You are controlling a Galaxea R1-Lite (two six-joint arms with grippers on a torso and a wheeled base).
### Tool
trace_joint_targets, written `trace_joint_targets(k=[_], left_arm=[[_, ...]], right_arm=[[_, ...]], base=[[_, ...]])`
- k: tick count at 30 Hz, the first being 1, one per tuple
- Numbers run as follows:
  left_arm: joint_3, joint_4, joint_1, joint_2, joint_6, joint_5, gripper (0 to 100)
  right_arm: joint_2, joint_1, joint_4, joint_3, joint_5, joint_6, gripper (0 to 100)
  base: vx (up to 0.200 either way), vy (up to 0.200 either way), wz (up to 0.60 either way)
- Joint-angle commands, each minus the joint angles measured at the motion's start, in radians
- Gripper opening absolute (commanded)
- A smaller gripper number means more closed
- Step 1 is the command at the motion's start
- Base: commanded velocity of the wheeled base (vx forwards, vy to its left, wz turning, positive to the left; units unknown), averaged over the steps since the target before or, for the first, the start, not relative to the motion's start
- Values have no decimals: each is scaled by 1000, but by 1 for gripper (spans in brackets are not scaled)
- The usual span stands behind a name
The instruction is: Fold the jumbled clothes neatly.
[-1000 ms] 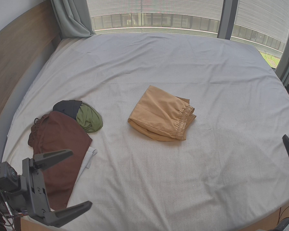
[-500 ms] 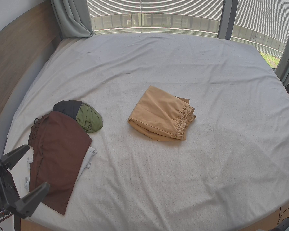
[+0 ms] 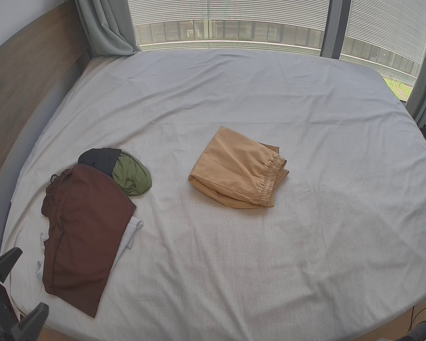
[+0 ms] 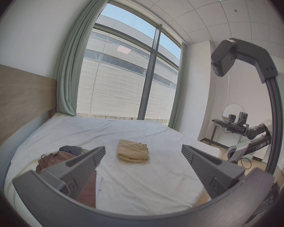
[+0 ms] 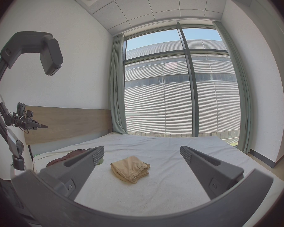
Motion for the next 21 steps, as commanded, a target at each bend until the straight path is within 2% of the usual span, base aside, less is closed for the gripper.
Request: trace_joint_targets(k=[1,3,4,5,8,10,12,16,17,18,19,20,21], left_arm=[[17,62,24,-163,-69,-2,100],[17,80,40,-193,-83,-3,100],[17,123,69,-232,-86,-6,100],[17,153,89,-260,-86,-9,100],[17,232,126,-324,-83,-15,100],[17,294,156,-363,-69,-11,100],[17,337,182,-387,-60,-8,100],[17,472,208,-435,2,15,100],[17,522,207,-435,66,60,100],[17,536,208,-435,85,95,100],[17,538,208,-435,86,123,100],[17,538,208,-435,86,129,100],[17,538,208,-435,85,138,100]], right_arm=[[-163,-15,118,16,0,4,100],[-203,-18,174,16,0,4,100],[-258,-24,273,16,0,7,100],[-258,-29,312,16,-4,5,100],[-258,-30,336,16,-14,11,100],[-258,-30,430,16,-45,1,100],[-258,-30,537,16,-105,-24,100],[-258,-32,540,16,-152,-25,100],[-258,-32,540,16,-189,-30,100],[-258,-32,542,16,-229,-31,100],[-258,-32,542,16,-278,-33,100],[-258,-30,542,16,-293,-33,100],[-258,-30,542,16,-350,-28,100]], base=[[0,0,0],[0,0,0],[0,0,0],[0,0,0],[0,0,0],[0,0,0],[0,0,0],[0,0,0],[0,0,0],[0,0,0],[0,0,0],[0,0,0],[0,0,0]])
